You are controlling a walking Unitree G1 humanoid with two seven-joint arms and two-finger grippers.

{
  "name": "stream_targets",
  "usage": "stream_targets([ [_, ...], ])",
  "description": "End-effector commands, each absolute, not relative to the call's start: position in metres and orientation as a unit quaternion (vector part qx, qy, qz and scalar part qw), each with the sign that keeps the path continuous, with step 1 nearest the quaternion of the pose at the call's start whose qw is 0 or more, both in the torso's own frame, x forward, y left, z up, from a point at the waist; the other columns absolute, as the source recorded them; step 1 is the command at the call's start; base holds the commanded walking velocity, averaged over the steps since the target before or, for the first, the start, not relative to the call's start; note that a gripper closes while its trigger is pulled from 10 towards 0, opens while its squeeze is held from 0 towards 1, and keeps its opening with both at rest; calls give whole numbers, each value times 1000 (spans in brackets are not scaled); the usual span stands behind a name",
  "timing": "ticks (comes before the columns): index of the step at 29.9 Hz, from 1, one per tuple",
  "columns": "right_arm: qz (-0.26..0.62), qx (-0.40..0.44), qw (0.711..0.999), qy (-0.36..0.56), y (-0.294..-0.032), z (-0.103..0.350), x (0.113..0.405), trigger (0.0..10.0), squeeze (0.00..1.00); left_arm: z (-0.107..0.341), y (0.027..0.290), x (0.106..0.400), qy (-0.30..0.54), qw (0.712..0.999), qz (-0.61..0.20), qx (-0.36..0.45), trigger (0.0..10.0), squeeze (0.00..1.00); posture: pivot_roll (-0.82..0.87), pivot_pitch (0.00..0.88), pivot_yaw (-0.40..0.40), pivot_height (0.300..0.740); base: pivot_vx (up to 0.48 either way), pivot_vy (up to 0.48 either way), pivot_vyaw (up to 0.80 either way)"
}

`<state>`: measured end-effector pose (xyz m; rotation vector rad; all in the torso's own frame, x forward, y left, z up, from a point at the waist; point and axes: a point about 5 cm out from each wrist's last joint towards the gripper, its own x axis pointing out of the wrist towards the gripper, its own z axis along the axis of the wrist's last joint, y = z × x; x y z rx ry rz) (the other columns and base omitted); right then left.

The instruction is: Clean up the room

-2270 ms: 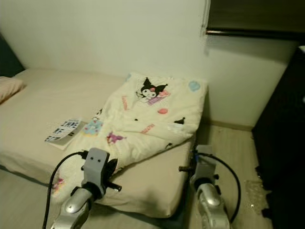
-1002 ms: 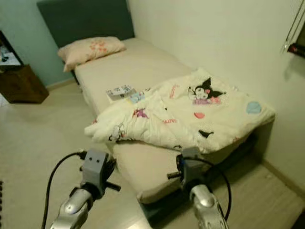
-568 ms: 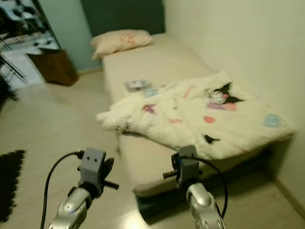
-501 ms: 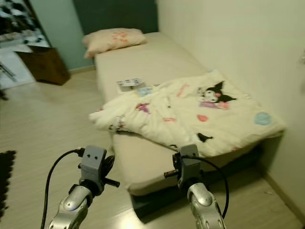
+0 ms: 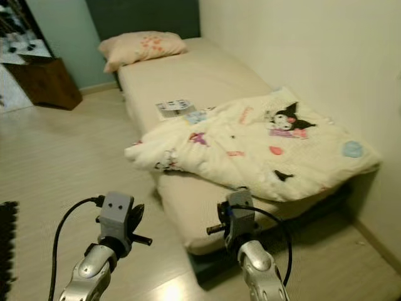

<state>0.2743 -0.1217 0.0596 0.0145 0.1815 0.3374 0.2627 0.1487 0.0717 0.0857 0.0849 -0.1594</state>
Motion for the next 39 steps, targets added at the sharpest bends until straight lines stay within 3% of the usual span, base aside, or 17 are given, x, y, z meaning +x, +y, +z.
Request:
stream_targets([
  [1,168,13,981,96,-121,57,272,10000,0,69,148,260,48,994,-81,53,10000,0,-71,92,31,740,0,-480,0],
  [12,163,17,982,98,-123,55,271,10000,0,69,148,261,48,994,-79,53,10000,0,-72,86,38,740,0,-480,0],
  [21,172,1,980,98,-121,55,271,10000,0,66,157,265,56,996,-41,60,10000,0,-70,88,40,740,0,0,0],
  [39,191,-10,977,97,-115,55,271,10000,0,68,163,264,52,997,-29,57,10000,0,-66,96,36,740,0,0,800],
])
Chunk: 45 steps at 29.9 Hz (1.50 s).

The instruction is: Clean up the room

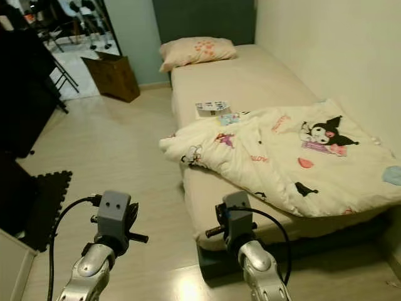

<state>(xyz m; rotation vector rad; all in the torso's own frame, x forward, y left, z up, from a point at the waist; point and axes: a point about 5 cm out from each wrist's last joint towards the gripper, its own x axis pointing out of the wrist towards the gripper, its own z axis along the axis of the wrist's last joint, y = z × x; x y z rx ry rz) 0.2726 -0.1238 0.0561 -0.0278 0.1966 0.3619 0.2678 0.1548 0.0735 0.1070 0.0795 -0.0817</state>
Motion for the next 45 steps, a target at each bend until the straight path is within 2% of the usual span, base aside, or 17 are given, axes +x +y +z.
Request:
stream_targets([
  [1,191,-11,977,97,-115,56,271,10000,0,68,163,264,52,997,-30,57,10000,0,-66,96,36,740,0,0,800],
  [11,180,-13,979,93,-117,56,273,10000,0,69,162,265,48,996,-36,60,10000,0,-68,98,39,740,0,0,751],
  [13,125,-21,988,93,-128,55,277,10000,0,70,161,267,48,995,-45,69,10000,0,-68,98,40,740,0,0,0],
  [17,77,-39,993,79,-140,58,281,10000,0,70,160,267,48,995,-48,70,10000,0,-68,99,41,740,0,0,0],
  [20,-36,-55,997,30,-168,74,288,10000,0,69,159,268,52,996,-44,62,10000,0,-68,100,43,740,0,0,0],
  [21,-36,-55,997,30,-168,74,288,10000,0,69,159,268,52,996,-44,62,10000,0,-68,100,43,740,0,0,0],
  [23,-95,-55,994,6,-187,84,291,10000,0,69,160,270,52,996,-39,54,10000,0,-75,100,43,740,0,0,0],
  [27,-76,-48,996,10,-187,84,294,10000,0,71,159,273,50,997,-40,53,10000,0,-77,99,42,740,0,0,0],
  [31,-19,-32,999,18,-171,80,294,10000,0,74,158,277,43,997,-39,49,10000,0,-79,95,41,740,0,0,0],
  [32,17,-21,999,22,-157,75,291,10000,0,73,161,277,42,998,-31,44,10000,0,-87,87,39,740,0,-409,0],
  [42,22,-20,999,22,-154,74,291,10000,0,71,165,276,50,998,-21,33,10000,0,-85,83,39,740,0,-41,0],
  [45,25,-20,999,22,-153,74,290,10000,0,72,166,275,49,998,-18,26,10000,0,-83,84,38,740,0,480,0],
])
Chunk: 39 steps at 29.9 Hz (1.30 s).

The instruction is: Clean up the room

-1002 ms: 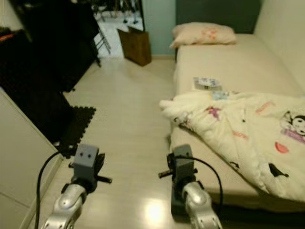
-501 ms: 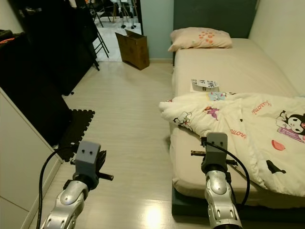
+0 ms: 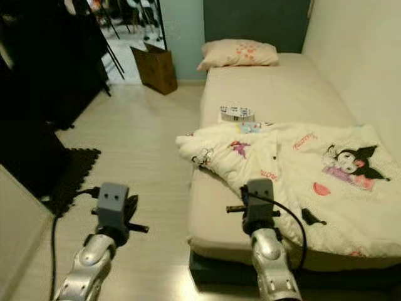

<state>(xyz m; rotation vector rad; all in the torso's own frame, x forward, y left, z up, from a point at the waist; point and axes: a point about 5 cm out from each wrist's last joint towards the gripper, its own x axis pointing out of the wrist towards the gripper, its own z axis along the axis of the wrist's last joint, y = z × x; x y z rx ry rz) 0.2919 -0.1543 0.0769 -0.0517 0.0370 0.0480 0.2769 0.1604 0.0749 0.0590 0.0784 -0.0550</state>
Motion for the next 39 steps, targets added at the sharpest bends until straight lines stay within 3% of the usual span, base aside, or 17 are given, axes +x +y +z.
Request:
stream_targets([
  [1,26,-20,999,22,-152,74,290,10000,0,73,167,275,45,999,-18,24,10000,0,-83,84,38,740,0,480,0],
  [6,29,-18,999,24,-151,73,290,10000,0,75,169,275,40,999,-14,26,10000,0,-79,89,36,740,0,447,0],
  [25,27,-12,999,27,-151,73,292,10000,0,81,161,278,30,997,-38,54,10000,0,-76,94,35,740,0,0,0],
  [39,28,-10,999,27,-151,74,293,10000,0,84,161,278,23,998,-36,46,10000,0,-73,96,37,740,318,0,0],
])
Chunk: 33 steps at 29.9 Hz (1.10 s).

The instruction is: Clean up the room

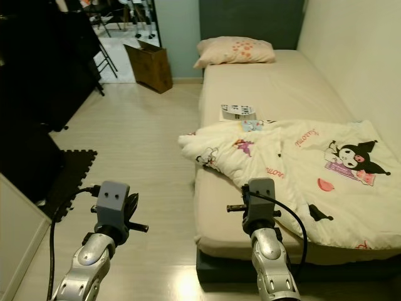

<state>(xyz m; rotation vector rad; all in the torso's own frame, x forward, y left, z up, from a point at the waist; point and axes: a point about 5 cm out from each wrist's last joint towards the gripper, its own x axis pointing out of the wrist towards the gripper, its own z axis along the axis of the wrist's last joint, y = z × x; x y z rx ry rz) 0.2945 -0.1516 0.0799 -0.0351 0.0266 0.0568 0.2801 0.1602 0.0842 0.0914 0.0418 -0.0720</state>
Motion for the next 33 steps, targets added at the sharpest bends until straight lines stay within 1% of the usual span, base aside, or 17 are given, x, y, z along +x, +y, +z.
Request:
stream_targets([
  [1,28,-10,999,27,-151,74,293,10000,0,84,161,278,23,998,-36,46,10000,0,-73,96,37,740,360,0,0],
  [9,28,-8,999,28,-150,73,292,10000,0,84,160,278,22,998,-40,45,10000,0,-71,96,39,740,351,0,0],
  [33,23,0,999,33,-150,69,291,10000,0,84,159,279,20,997,-48,59,10000,0,-71,88,49,740,0,0,0],
])
